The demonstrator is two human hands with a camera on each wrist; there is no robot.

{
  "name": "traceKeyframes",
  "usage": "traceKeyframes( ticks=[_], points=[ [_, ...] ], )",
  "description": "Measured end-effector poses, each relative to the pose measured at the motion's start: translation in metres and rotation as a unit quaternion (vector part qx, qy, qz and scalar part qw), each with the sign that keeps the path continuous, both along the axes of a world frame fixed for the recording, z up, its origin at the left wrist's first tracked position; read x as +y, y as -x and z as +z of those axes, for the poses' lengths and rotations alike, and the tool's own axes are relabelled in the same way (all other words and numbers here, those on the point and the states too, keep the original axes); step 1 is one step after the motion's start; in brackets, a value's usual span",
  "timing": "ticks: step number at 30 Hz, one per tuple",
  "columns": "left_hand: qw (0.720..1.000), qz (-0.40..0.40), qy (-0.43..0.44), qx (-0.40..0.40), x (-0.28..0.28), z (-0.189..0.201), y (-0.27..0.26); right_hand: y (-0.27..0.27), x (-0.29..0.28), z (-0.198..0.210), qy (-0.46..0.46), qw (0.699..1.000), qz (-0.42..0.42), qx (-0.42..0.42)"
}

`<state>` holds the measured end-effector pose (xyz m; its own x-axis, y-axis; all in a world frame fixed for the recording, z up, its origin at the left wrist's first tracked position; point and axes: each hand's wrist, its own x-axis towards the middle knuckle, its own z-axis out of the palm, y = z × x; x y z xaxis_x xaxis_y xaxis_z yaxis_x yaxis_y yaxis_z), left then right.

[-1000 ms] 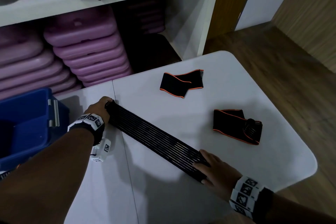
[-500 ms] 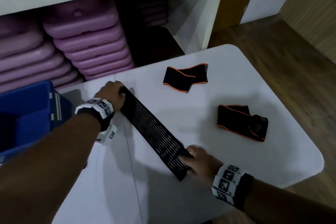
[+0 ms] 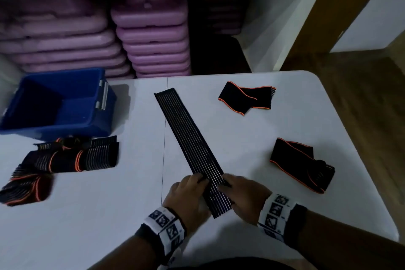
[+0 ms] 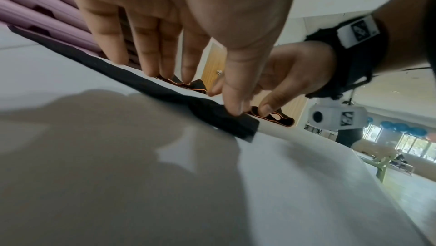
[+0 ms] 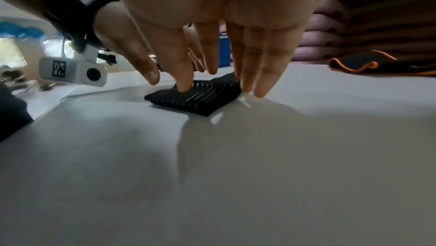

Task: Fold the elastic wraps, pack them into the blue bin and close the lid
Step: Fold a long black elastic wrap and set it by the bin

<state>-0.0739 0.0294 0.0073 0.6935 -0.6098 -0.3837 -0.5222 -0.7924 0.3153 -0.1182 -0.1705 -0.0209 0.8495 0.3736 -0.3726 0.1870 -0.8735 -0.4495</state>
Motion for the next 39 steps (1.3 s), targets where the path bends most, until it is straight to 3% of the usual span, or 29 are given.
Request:
traceKeyframes(
  ticks=[5,9,13,18,22,26,32,34,39],
  points=[
    [0.995,-0.061,-0.073,-0.015,-0.002,-0.019,0.016,-0.007,-0.007,-0.008,0.107,0.985,0.134,0.017],
    [0.993,-0.066,-0.088,-0.033,-0.005,-0.026,0.028,-0.006,-0.01,-0.004,0.129,0.977,0.167,0.004],
    [0.993,-0.053,-0.099,-0.046,-0.016,-0.028,0.029,-0.005,-0.008,-0.005,0.111,0.984,0.136,-0.021],
    [0.995,-0.053,-0.054,-0.062,-0.023,-0.029,0.027,-0.007,0.0,-0.002,0.068,0.991,0.109,-0.023],
    [0.998,-0.026,-0.034,-0.036,-0.019,-0.032,0.022,-0.011,-0.001,0.001,0.029,0.999,0.006,0.04],
    [0.998,0.046,-0.002,0.042,-0.012,-0.03,0.018,-0.008,-0.005,0.001,-0.008,0.995,-0.048,0.086],
    [0.994,0.083,0.025,0.059,-0.013,-0.029,0.01,-0.017,-0.002,-0.012,-0.038,0.993,-0.095,0.061],
    [0.996,0.075,0.011,0.045,-0.016,-0.03,0.005,-0.022,0.0,-0.015,-0.034,0.993,-0.109,0.035],
    [0.996,0.033,-0.03,-0.076,-0.019,-0.034,0.002,-0.028,0.003,-0.019,-0.018,0.993,-0.117,0.005]
  ],
)
